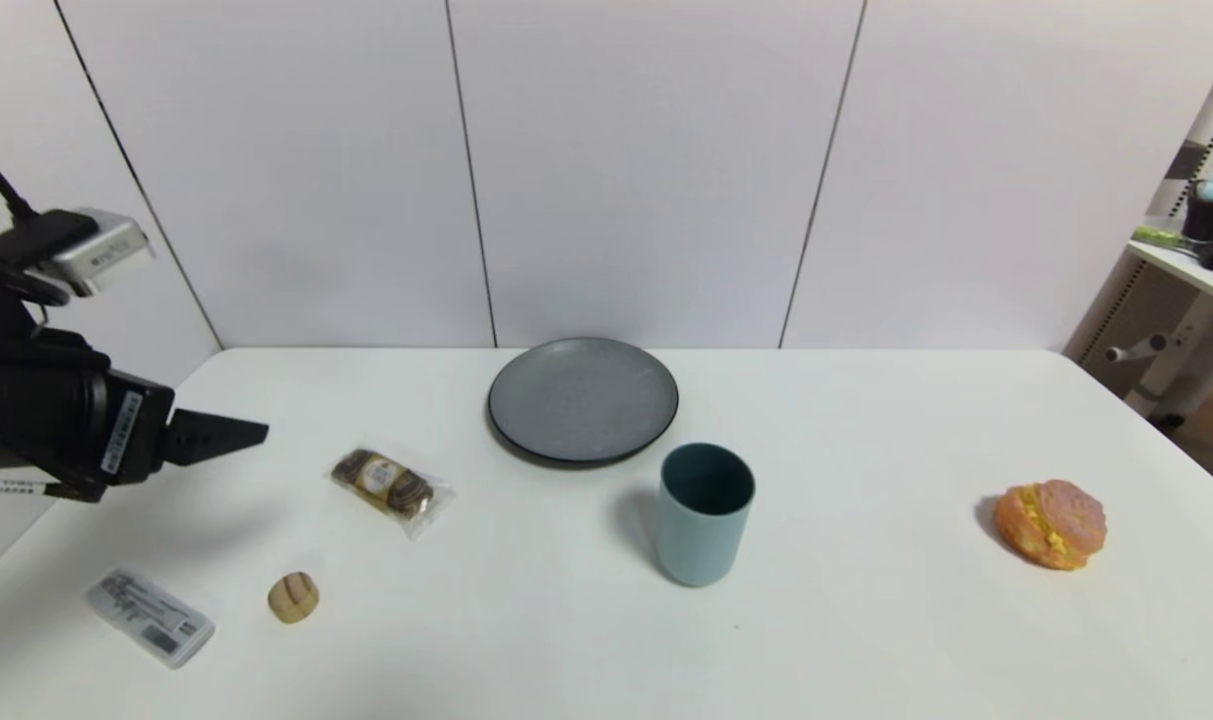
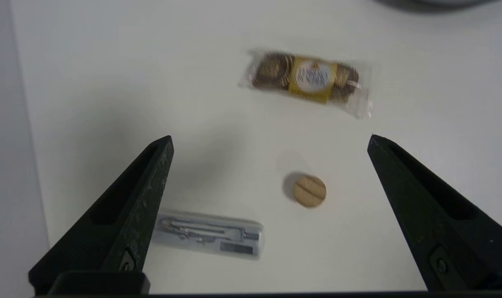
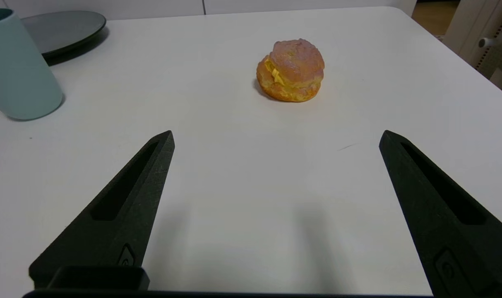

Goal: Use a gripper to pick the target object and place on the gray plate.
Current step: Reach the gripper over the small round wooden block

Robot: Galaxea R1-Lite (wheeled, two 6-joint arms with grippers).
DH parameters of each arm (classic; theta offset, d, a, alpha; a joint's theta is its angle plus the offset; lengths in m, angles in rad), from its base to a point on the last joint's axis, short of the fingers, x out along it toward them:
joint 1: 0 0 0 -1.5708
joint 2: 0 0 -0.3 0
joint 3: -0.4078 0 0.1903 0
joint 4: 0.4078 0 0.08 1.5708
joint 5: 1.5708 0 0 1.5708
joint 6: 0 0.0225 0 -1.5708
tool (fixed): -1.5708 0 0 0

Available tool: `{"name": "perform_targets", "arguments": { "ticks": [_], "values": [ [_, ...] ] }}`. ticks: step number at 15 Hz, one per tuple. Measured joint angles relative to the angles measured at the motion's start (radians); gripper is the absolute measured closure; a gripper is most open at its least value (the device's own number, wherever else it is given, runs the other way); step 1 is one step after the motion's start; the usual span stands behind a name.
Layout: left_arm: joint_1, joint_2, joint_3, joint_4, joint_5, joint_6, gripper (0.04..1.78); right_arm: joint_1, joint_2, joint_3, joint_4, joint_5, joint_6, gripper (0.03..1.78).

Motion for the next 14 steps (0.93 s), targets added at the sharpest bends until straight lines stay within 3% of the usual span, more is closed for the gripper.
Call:
{"name": "perform_targets", "arguments": {
  "ticks": [3,14],
  "values": [
    [-0.026,0.063,0.006,0.12,0.003,0.015,0.13,0.0,0.0,0.0,0.0,0.0,0.0,0.1],
    [-0.081,0.207,0.139,0.117,0.002,0.011,0.13,0.0,0.0,0.0,0.0,0.001,0.0,0.1]
  ]
}}
